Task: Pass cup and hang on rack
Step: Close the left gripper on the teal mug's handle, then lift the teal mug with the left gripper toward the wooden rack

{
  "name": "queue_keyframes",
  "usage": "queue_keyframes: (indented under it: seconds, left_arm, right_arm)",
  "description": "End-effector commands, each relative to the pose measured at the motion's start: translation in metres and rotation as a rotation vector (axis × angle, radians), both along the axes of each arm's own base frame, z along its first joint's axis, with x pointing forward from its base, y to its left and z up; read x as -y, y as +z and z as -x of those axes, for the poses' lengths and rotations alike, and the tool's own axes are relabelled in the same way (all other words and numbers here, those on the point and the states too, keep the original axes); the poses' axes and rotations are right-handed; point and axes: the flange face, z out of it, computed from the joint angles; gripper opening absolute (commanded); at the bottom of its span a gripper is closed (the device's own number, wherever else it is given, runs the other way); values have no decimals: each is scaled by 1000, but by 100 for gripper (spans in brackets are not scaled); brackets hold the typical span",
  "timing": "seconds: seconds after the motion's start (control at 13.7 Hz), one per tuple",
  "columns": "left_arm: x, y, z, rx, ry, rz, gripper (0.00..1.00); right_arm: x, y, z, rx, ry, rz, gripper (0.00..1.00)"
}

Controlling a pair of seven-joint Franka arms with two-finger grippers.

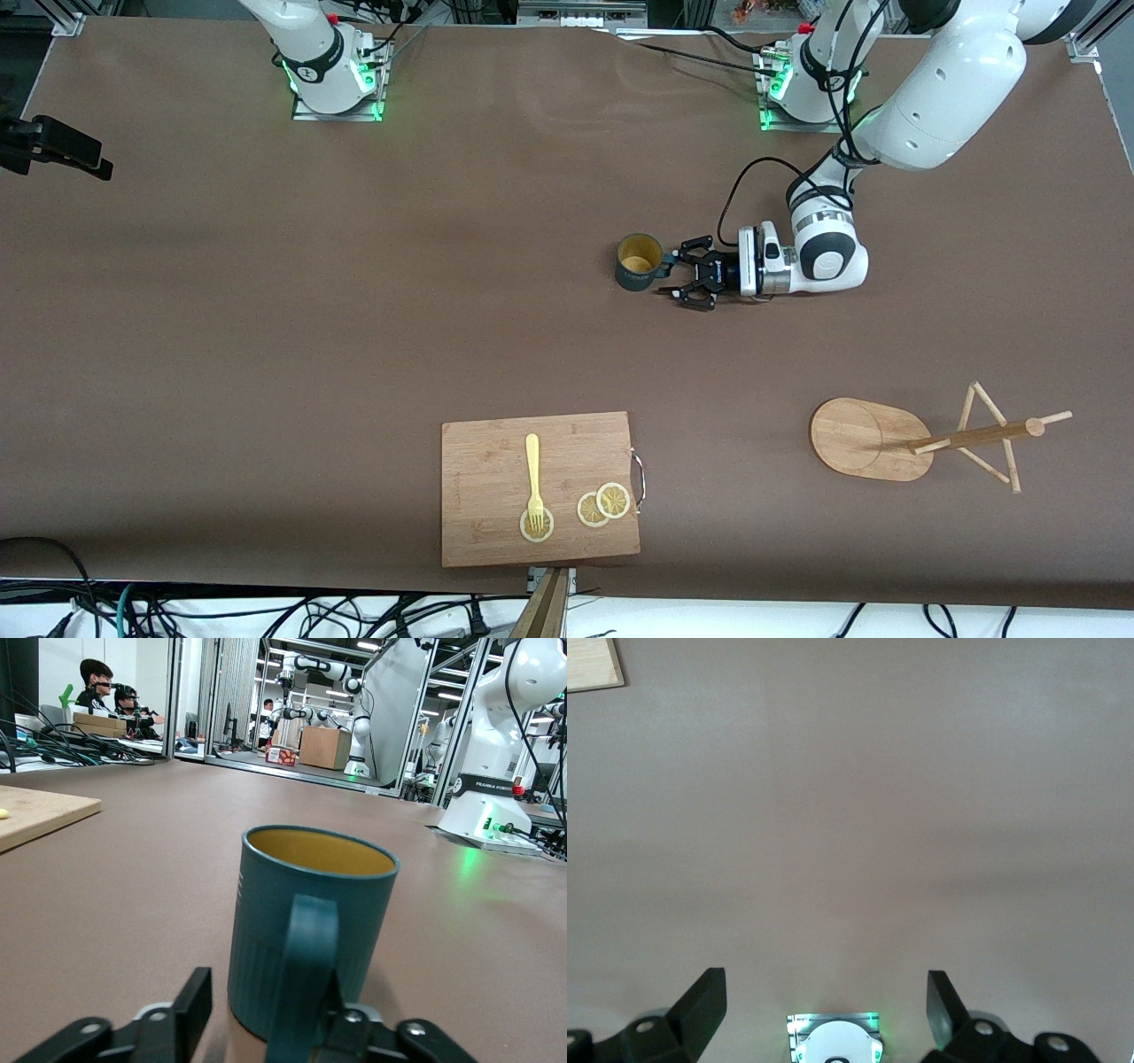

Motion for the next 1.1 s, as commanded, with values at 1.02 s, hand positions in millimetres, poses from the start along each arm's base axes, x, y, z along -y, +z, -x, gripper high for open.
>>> queue_keyframes:
  seconds: [1.02]
  left_arm:
    - [-241,152,-62,-303,165,-161,0]
  right_arm:
    - [7,3,2,11,4,-22,100]
